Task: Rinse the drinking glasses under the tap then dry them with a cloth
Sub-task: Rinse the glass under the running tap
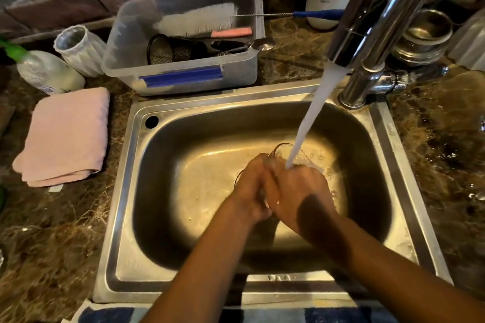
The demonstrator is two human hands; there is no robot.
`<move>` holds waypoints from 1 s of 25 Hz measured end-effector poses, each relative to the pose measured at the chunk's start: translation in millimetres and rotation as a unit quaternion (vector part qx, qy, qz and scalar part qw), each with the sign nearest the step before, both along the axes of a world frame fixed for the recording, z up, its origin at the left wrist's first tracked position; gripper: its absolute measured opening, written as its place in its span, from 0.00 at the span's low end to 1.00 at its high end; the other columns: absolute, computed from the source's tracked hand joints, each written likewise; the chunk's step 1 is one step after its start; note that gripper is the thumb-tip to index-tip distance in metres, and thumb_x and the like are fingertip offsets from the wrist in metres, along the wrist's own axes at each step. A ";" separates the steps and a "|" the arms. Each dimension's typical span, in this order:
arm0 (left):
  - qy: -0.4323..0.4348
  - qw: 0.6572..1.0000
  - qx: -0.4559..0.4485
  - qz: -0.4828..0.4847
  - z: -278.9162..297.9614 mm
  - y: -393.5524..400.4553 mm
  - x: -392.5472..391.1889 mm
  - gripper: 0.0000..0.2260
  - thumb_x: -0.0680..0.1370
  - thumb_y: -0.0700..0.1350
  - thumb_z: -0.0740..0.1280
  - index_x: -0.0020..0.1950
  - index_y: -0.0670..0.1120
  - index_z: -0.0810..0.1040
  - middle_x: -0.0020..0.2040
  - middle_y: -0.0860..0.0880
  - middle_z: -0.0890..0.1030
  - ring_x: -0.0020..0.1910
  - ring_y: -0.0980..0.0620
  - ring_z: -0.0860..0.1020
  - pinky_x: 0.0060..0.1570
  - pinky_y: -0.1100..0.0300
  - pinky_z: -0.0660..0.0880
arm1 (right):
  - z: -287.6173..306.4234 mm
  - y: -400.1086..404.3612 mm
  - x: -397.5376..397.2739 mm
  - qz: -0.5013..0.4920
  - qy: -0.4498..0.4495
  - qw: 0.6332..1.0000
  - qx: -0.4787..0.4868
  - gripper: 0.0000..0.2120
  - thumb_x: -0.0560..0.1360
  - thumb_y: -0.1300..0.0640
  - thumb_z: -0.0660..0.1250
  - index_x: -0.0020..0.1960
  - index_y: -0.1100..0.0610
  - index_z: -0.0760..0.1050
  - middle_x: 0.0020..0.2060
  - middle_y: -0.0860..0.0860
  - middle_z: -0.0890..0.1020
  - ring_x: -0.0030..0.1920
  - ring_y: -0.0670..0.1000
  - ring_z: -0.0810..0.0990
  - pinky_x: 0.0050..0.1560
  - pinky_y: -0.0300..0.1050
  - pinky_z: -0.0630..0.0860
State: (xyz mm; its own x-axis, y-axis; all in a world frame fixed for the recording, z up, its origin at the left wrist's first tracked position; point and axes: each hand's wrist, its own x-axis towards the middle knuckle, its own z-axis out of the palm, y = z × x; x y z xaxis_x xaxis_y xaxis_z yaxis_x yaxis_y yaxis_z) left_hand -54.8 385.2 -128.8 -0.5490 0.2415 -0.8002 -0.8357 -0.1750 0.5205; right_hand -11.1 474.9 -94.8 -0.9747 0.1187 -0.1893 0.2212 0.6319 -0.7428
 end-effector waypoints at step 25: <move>0.110 0.990 -0.060 0.059 -22.7 -9.6 33.1 0.11 0.82 0.38 0.59 0.49 0.38 0.81 0.39 0.43 0.84 0.37 0.51 0.85 0.35 0.61 0.81 | 3.0 -11.4 -4.5 0.002 -0.192 0.973 -0.130 0.14 0.79 0.55 0.60 0.55 0.61 0.79 0.51 0.58 0.82 0.55 0.56 0.82 0.58 0.46 0.78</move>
State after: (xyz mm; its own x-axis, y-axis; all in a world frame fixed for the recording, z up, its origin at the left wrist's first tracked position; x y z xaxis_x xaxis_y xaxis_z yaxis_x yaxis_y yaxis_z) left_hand -21.7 375.5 -151.5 -0.7317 0.0761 -0.6774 -0.6775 -0.1914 0.7102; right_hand -15.6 463.5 -91.8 -0.8271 0.0155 -0.5619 0.5114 0.4356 -0.7408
